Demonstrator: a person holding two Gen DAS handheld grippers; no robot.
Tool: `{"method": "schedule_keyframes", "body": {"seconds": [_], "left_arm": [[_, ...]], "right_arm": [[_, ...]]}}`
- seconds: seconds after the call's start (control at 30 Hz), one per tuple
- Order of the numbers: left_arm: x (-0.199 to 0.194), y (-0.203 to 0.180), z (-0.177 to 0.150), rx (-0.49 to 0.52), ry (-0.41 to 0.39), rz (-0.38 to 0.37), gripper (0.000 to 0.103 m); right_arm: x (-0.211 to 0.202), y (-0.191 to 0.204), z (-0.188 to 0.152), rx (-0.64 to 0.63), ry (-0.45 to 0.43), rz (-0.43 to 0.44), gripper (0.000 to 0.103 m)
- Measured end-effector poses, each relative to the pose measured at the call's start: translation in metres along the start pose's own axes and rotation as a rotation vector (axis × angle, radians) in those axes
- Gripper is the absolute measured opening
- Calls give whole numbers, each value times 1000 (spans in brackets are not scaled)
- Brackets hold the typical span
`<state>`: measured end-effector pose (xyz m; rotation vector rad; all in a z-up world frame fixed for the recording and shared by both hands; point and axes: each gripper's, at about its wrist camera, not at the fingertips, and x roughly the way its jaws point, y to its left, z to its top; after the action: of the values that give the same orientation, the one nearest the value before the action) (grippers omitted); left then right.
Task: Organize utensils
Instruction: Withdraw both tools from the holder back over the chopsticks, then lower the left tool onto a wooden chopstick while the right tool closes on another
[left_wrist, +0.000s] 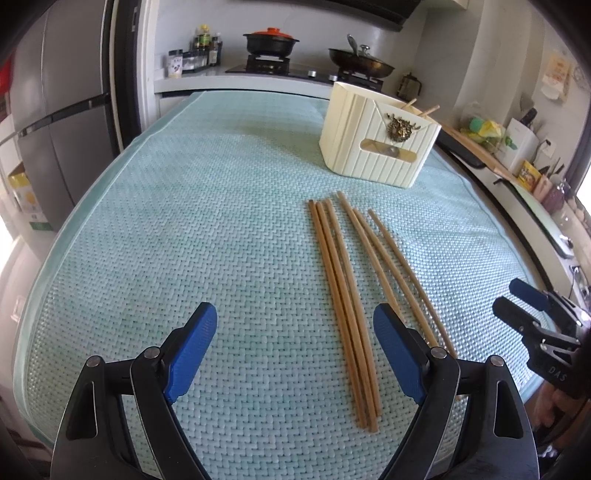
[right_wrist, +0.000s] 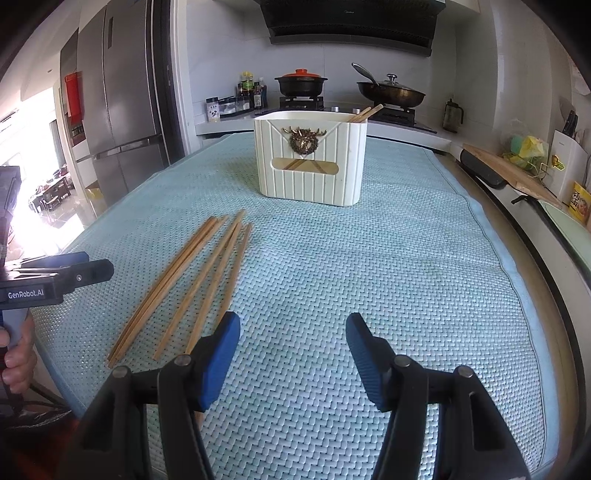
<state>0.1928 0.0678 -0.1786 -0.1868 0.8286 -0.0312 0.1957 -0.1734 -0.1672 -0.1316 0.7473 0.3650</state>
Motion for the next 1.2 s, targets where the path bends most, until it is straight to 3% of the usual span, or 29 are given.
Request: {"method": "schedule_keyframes", "body": {"seconds": [0.53, 1.2], "left_arm": [[60, -3, 42, 40, 50, 44, 88], [92, -3, 44, 78, 116, 94, 88]], "right_arm": [[8, 9, 6, -22, 21, 27, 61], [13, 4, 8, -5, 34, 29, 61]]}}
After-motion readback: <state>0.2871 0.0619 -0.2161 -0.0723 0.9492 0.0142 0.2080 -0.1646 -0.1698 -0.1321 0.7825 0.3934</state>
